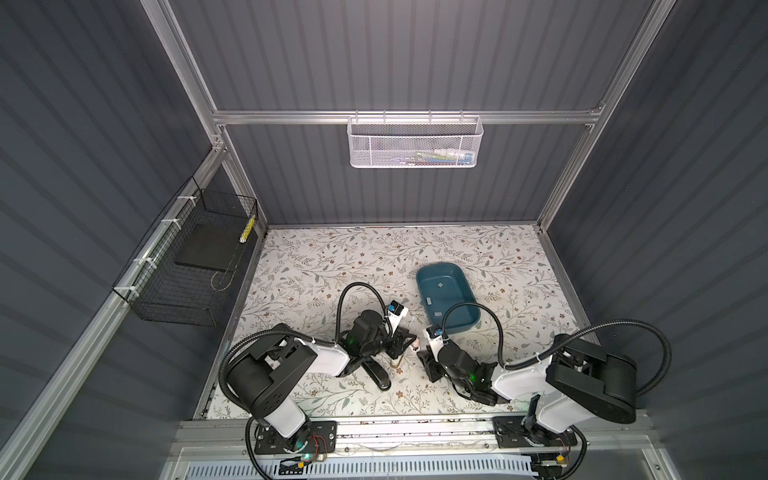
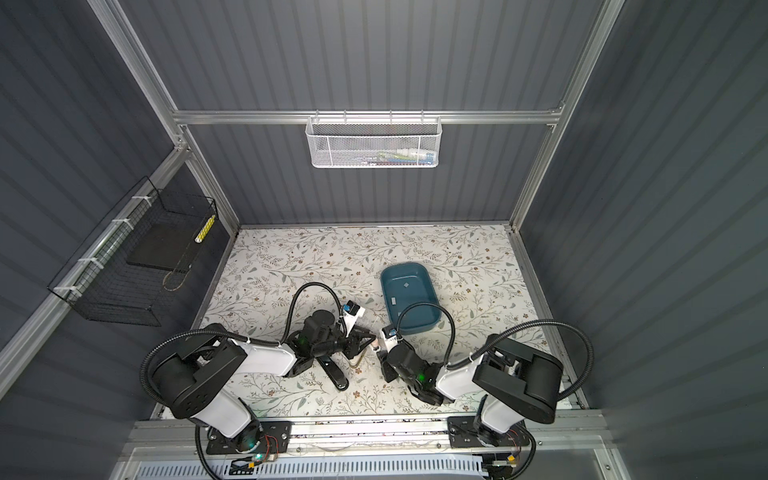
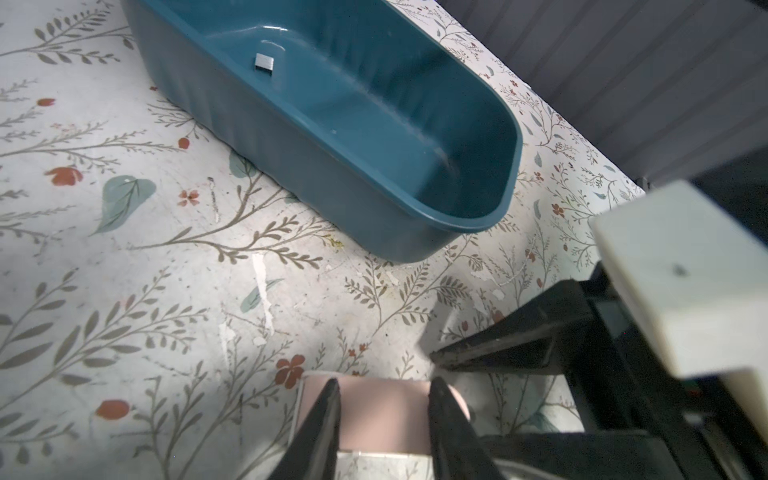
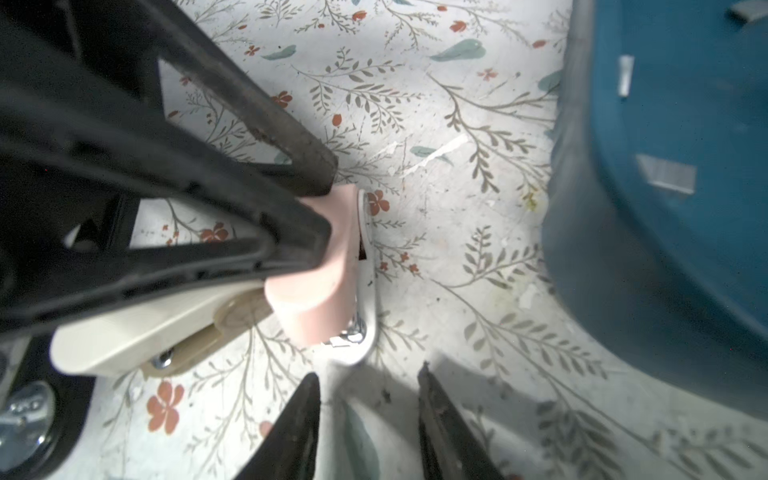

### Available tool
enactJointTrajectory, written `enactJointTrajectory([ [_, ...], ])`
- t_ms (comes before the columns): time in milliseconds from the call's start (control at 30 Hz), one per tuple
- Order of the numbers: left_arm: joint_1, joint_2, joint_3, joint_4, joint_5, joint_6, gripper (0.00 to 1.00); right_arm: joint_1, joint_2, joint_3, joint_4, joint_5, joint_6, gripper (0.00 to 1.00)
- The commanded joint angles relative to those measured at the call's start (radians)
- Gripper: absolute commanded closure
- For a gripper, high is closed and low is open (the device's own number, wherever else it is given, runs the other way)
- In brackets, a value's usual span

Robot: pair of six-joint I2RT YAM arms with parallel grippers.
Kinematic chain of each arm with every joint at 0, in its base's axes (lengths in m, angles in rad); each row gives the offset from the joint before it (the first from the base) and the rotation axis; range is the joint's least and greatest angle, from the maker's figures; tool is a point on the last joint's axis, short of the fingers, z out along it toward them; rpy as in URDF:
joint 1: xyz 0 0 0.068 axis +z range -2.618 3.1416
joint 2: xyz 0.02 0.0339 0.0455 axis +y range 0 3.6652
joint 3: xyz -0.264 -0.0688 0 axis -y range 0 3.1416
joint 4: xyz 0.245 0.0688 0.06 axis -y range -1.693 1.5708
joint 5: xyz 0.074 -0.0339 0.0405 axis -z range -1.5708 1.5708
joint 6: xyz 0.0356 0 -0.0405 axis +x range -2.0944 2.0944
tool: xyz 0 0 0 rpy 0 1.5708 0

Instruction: Load the staples into the stapler

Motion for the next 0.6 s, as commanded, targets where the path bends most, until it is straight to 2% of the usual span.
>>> enactJointTrajectory([
  [0, -0.008, -0.013, -0.012, -0.052, -0.038, 0.023, 0.68, 0.003, -0.083, -0.013, -0.070, 0.009, 0.002, 0.68],
  [133, -0.008, -0.017, -0.010, -0.067, -0.051, 0.029, 0.74, 0.004, -0.198, -0.020, -0.119, 0.005, 0.001, 0.76],
  [267, -0.013, -0.014, -0.009, -0.066, -0.041, 0.031, 0.75, 0.003, -0.268, 0.009, -0.178, 0.020, 0.000, 0.80],
  [567, -0.017, -0.002, 0.001, -0.067, -0.039, 0.037, 0.76, -0.004, -0.159, 0.123, -0.190, 0.042, 0.007, 0.86],
])
